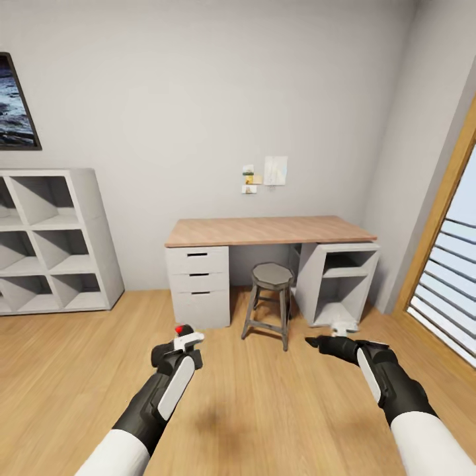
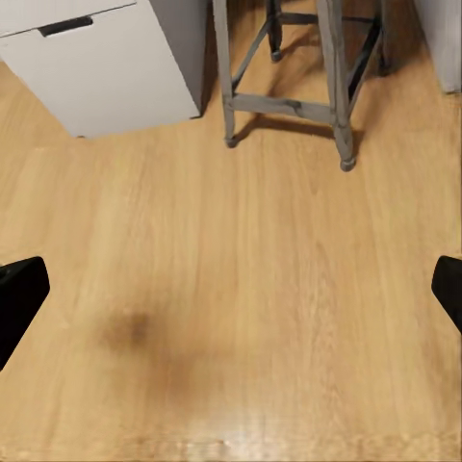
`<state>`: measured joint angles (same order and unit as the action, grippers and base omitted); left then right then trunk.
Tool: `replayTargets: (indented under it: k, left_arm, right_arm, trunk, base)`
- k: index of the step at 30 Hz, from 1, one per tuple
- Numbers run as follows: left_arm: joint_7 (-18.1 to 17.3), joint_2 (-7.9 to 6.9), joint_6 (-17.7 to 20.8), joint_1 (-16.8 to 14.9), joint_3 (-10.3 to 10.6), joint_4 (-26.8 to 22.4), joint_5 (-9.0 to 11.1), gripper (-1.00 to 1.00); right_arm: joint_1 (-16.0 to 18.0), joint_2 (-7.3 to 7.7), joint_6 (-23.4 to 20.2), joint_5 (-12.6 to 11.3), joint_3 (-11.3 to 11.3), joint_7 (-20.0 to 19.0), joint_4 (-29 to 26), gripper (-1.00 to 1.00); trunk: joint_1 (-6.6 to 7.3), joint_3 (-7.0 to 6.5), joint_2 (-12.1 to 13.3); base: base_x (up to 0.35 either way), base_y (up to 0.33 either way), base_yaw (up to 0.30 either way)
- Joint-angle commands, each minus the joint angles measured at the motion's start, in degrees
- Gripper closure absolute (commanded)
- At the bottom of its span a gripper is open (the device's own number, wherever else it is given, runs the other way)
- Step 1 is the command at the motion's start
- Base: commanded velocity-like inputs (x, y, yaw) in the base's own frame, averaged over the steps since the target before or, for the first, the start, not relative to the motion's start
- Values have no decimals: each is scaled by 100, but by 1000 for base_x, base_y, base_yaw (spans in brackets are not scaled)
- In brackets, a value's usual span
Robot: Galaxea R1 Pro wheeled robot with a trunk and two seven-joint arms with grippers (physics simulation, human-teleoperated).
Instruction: Attach the digital camera to the camera tripod in the bedroom.
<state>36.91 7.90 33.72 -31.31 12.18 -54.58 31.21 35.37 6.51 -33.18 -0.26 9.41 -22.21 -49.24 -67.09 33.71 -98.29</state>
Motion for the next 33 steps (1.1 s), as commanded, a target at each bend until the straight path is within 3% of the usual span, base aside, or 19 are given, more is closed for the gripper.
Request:
replayTargets:
  k: [1, 4, 5, 6, 8, 11, 14, 15, 16, 19, 26, 31, 32, 33]
  left_arm:
    - [41, -19, -32, -6, 5, 143, 39, 100]
    - [13, -339, -136, -6, -59, 1173, 95, 100]
    - [-7, -385, -168, -6, -79, 1337, 128, 100]
    - [-73, -455, -288, -6, -134, 1681, 234, 100]
    - [-324, -550, -916, -6, -230, 2585, 654, 100]
    - [-617, -581, -1570, -6, -262, 3532, 940, 100]
    - [-980, -591, -1925, -6, -271, 4344, 1017, 100]
    - [-1224, -593, -2065, -6, -273, 4711, 1042, 100]
    - [-1721, -595, -2341, 2, -276, 5162, 1080, 100]
    - [-2149, -629, -2563, 4, -277, 5387, 1091, 100]
    - [-2307, -624, -2648, 36, -277, 5459, 1051, 100]
    - [-2328, -613, -2692, 560, -273, 5459, 1022, 100]
    - [-2331, -602, -2720, 691, -271, 5459, 1015, 100]
    - [-2341, -547, -2801, 964, -268, 5458, 986, 100]
  right_arm:
    - [5, 29, 40, -12, 23, 6, 223, -100]
    - [5, 501, 1150, -2, 44, 98, 1825, -100]
    - [5, 569, 1349, -2, 44, 100, 2042, -100]
    - [5, 679, 1721, -5, 44, 103, 2462, -100]
    - [5, 840, 2398, -2, 42, 109, 3422, -100]
    - [5, 964, 2746, 11, 31, 130, 4253, -100]
    - [0, 1082, 2982, 94, 17, 140, 4749, -100]
    - [-36, 1146, 3082, 172, 14, 143, 4883, -100]
    - [-221, 1260, 3200, 371, 11, 151, 5018, -100]
    - [-563, 1335, 3269, 552, 9, 196, 5087, -100]
    - [-1345, 1286, 3424, 688, 1, 348, 5108, -100]
    - [-1943, 1237, 3790, 927, -14, 507, 5116, -100]
    - [-2037, 1194, 3842, 958, -18, 547, 5116, -100]
    - [-2118, 1044, 3928, 999, -23, 665, 5117, -100]
  trunk:
    - [24, -14, 37]
    - [90, -68, 157]
    - [112, -86, 198]
    - [134, -104, 238]
    - [178, -139, 318]
    - [243, -193, 438]
    - [309, -247, 559]
    - [331, -265, 599]
    - [353, -283, 639]
    - [419, -337, 759]
    - [573, -463, 1040]
    - [683, -552, 1240]
    - [705, -570, 1280]
    - [727, -588, 1321]
  base:
    - [0, 0, 0]
    - [0, 0, 0]
    - [0, 0, 0]
    - [0, 0, 0]
    - [0, 0, 0]
    - [0, 0, 0]
    - [0, 0, 0]
    - [0, 0, 0]
    - [0, 0, 0]
    - [0, 0, 0]
    - [0, 0, 0]
    - [0, 0, 0]
    - [0, 0, 0]
    - [0, 0, 0]
